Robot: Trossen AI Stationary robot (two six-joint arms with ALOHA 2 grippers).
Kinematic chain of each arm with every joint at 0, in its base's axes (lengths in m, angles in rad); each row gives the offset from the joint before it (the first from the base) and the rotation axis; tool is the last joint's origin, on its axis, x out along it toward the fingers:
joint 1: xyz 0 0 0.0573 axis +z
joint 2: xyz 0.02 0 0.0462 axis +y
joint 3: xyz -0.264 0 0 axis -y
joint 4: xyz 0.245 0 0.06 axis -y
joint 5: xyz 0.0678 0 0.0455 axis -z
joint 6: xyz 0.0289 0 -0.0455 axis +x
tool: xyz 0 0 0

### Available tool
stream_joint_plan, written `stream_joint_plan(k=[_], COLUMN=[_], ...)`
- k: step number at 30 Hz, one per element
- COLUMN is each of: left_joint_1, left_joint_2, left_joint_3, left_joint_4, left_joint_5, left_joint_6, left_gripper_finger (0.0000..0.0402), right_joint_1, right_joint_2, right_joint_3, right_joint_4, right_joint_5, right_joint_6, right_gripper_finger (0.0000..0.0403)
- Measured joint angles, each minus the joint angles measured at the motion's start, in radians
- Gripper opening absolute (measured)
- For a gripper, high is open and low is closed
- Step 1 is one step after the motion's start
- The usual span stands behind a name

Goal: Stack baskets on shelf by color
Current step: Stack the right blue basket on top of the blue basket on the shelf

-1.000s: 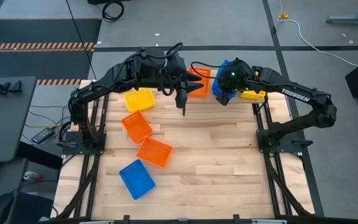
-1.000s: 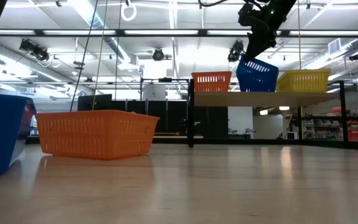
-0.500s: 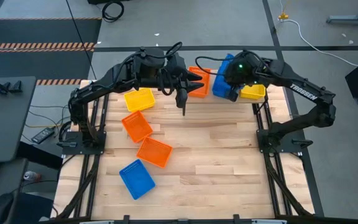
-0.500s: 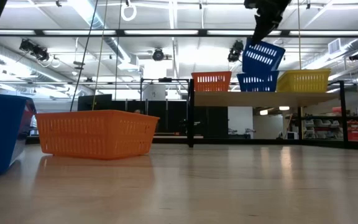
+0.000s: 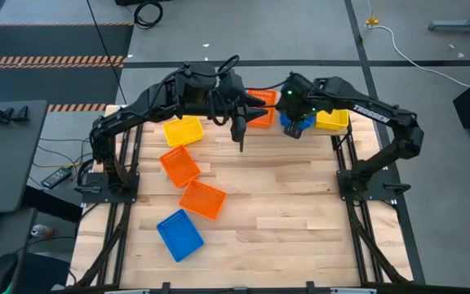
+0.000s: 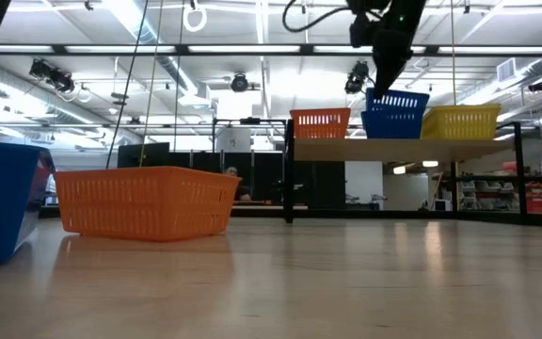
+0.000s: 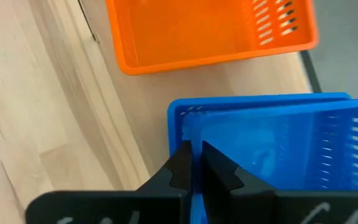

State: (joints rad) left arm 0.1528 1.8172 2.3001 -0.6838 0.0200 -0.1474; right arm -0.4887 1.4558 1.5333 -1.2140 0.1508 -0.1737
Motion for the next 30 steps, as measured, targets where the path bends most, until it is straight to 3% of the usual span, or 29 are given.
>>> stream_joint_plan(k=[23,30], left_joint_1=[0.0,0.0], left_joint_2=[0.0,0.0], left_joint_3=[0.0,0.0], left_joint_4=[-0.001,-0.001], left_joint_5=[0.0,0.0], left_joint_6=[0.002,0.003], left_gripper_finger=[0.0133,0.0133], right_joint_1=[0.003,0.005], right_joint_2=[0.008,0.009], right_joint_3=[0.0,0.0], right_joint_4=[-0.074,-0.078], right_joint_5=[-0.125,-0.172], right_joint_6=[-0.058,-0.07], right_gripper_finger=[0.013,0.014])
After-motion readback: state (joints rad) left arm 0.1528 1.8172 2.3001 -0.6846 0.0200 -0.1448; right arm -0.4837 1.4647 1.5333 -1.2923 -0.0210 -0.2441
